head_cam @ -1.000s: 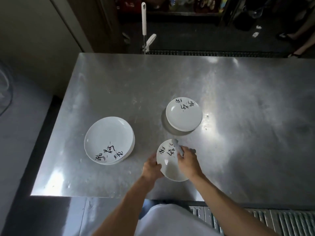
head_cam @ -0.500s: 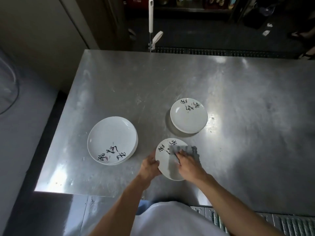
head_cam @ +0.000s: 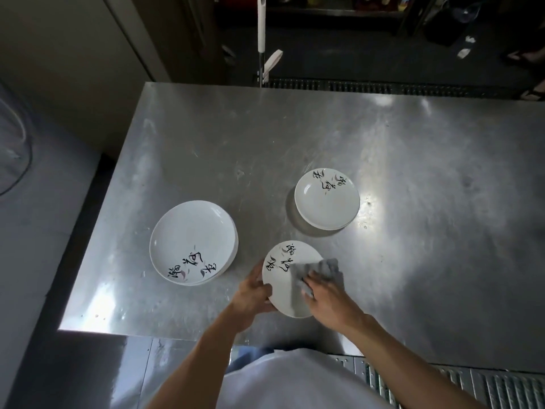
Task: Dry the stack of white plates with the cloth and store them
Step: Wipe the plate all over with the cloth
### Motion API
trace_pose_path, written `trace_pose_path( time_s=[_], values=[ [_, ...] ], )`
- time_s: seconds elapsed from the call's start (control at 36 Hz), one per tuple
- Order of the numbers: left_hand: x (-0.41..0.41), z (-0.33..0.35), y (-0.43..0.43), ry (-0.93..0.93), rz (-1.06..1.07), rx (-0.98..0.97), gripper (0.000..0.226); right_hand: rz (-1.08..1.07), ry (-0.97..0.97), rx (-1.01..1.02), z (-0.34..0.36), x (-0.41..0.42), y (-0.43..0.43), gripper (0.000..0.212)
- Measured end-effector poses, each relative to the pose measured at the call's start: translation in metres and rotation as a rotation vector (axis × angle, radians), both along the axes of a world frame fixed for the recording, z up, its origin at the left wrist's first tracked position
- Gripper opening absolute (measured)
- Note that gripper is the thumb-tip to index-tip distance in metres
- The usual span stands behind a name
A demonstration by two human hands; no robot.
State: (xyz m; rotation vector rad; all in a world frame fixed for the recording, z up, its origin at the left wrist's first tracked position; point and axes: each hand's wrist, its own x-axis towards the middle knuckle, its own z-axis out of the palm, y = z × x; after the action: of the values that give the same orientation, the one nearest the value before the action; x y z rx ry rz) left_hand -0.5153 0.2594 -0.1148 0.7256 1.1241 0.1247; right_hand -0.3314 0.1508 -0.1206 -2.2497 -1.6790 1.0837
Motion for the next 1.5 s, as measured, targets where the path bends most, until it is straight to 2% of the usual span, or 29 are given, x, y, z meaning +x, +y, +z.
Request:
trace_pose_path(
  time_s=[0.06,0.11,0.17,0.22,0.28,0.33,0.44,0.56,0.61,0.67,0.72,0.78,0.86,0.92,0.97,1.03,1.08,1.17,1.22,1.31,1.42,1.5],
  values=[
    [0.006,0.006,0.001,0.044,-0.071,-0.012,0.065,-0.183,0.135,-0.052,0.003,-0.003,0.013,0.043],
    [0.012,0.012,0.002,0.077,-0.13,-0.017,0.044,-0.292,0.273,-0.033,0.004,-0.012,0.024,0.049],
    [0.015,0.017,0.002,0.073,-0.187,-0.006,0.031,-0.199,0.323,0.006,0.002,-0.022,0.026,0.049],
    [0.013,0.018,-0.001,0.073,-0.207,0.013,0.025,-0.068,0.287,0.037,-0.004,-0.025,0.022,0.048],
    [0.01,0.017,-0.003,0.086,-0.193,0.02,0.03,-0.042,0.156,0.075,-0.012,-0.019,0.024,0.046],
    [0.008,0.017,-0.005,0.08,-0.186,0.025,0.038,-0.121,0.053,0.05,-0.014,-0.015,0.025,0.047],
    [0.008,0.022,-0.006,0.085,-0.204,0.051,0.026,0.054,0.305,-0.003,-0.009,-0.019,0.015,0.056],
    [0.009,0.023,-0.007,0.101,-0.206,0.05,0.034,-0.134,0.131,0.016,-0.006,-0.019,0.019,0.05],
    [0.008,0.022,-0.006,0.104,-0.176,0.066,0.028,-0.046,0.209,0.038,-0.001,-0.032,0.019,0.051],
    [0.005,0.021,-0.005,0.131,-0.125,0.084,0.025,-0.077,0.339,-0.012,0.007,-0.038,0.015,0.046],
    [0.001,0.018,-0.004,0.145,-0.103,0.102,0.024,-0.15,0.353,-0.049,0.011,-0.035,0.013,0.037],
    [-0.001,0.018,-0.002,0.133,-0.091,0.111,0.023,-0.09,0.338,-0.027,0.009,-0.031,0.013,0.04],
    [0.0,0.018,0.0,0.143,-0.043,0.129,0.021,0.012,0.21,-0.006,-0.007,-0.023,0.016,0.052],
    [0.003,0.017,-0.004,0.13,0.051,0.116,0.018,-0.096,0.044,-0.075,-0.013,-0.017,0.022,0.056],
    [0.003,0.015,-0.01,0.075,0.147,0.068,0.018,-0.168,-0.005,-0.085,-0.008,-0.02,0.026,0.055],
    [0.002,0.014,-0.014,0.042,0.157,-0.03,0.028,-0.218,0.12,-0.084,-0.002,-0.028,0.026,0.053],
    [-0.001,0.015,-0.015,0.008,0.06,-0.114,0.041,-0.336,0.301,-0.156,0.004,-0.035,0.021,0.055],
    [-0.007,0.017,-0.014,-0.09,-0.07,-0.148,0.04,-0.308,0.4,-0.227,0.014,-0.039,0.014,0.071],
    [-0.011,0.014,-0.016,-0.099,-0.115,-0.13,0.04,-0.193,0.346,-0.155,0.012,-0.04,0.015,0.059],
    [-0.011,0.008,-0.018,-0.064,-0.06,-0.126,0.046,-0.212,0.202,-0.117,0.013,-0.038,0.027,0.049],
    [-0.011,0.01,-0.015,-0.101,-0.076,-0.092,0.038,0.041,0.368,-0.055,0.022,-0.037,0.025,0.039],
    [-0.011,0.014,-0.011,-0.107,-0.106,-0.096,0.035,-0.066,0.296,-0.12,0.027,-0.027,0.031,0.042]
  ],
)
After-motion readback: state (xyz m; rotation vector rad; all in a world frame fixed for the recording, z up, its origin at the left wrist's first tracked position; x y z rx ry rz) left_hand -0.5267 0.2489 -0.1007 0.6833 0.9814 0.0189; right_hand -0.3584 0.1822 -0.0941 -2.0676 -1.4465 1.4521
